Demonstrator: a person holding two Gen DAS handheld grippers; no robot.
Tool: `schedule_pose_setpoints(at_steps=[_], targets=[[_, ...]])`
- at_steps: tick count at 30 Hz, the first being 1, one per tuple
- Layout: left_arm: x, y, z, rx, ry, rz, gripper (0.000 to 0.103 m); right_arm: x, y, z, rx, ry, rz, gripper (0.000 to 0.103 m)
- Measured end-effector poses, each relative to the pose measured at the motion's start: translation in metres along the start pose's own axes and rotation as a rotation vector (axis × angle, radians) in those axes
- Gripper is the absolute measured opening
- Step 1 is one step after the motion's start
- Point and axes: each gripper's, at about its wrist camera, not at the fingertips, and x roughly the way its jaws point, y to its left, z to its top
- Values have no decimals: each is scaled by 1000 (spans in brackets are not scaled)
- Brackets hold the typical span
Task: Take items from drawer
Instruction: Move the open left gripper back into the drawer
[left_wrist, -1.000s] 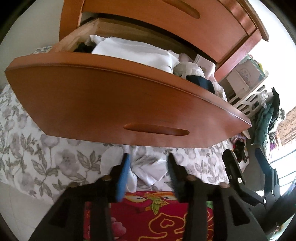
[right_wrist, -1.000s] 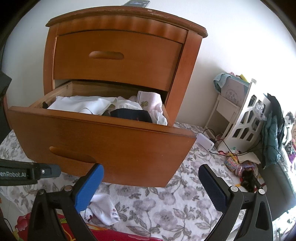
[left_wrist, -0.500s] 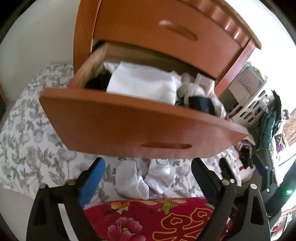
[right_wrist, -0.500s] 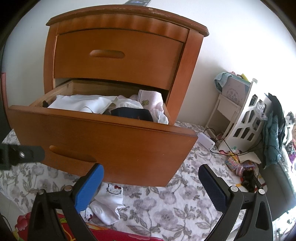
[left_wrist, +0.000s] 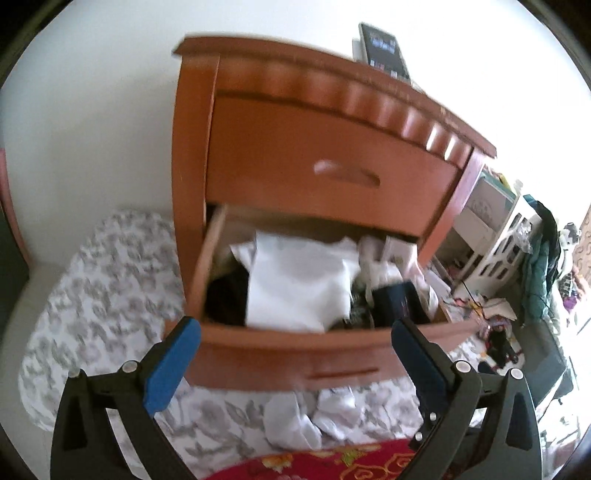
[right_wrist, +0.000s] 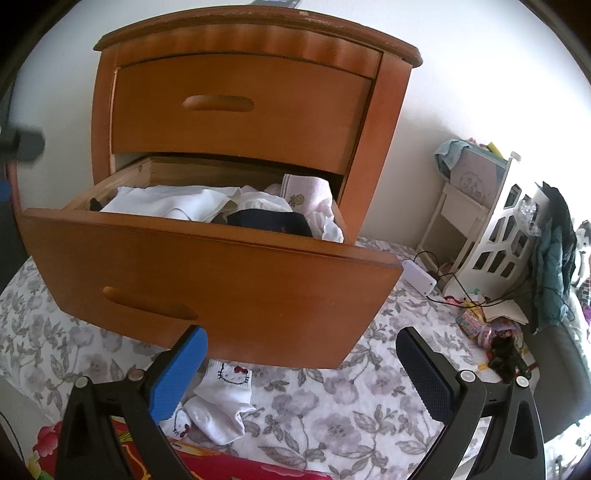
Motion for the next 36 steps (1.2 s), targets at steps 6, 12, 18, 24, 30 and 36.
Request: schedule_pose_setpoints(at_steps=[6,12,18,24,30,36], targets=[[-5,1,22,19,-48,12,103,-3,-4,0,17,-10,43,103],[7,-9,34,44,-51,-18,103,-3,-20,3,109,-13,146,103],[33,-34,41,107,-4,-45,103,9,-43,4,264,19,222,103],[72,-70,54,221,120,25,103,21,-61,-2,380,61,236,103],[112,-89,67,201,263,70,103,24,-62,-4,385,77,219,103],[150,-110,71,183,399,49,90,24,-63,-4,392,80,221,103]])
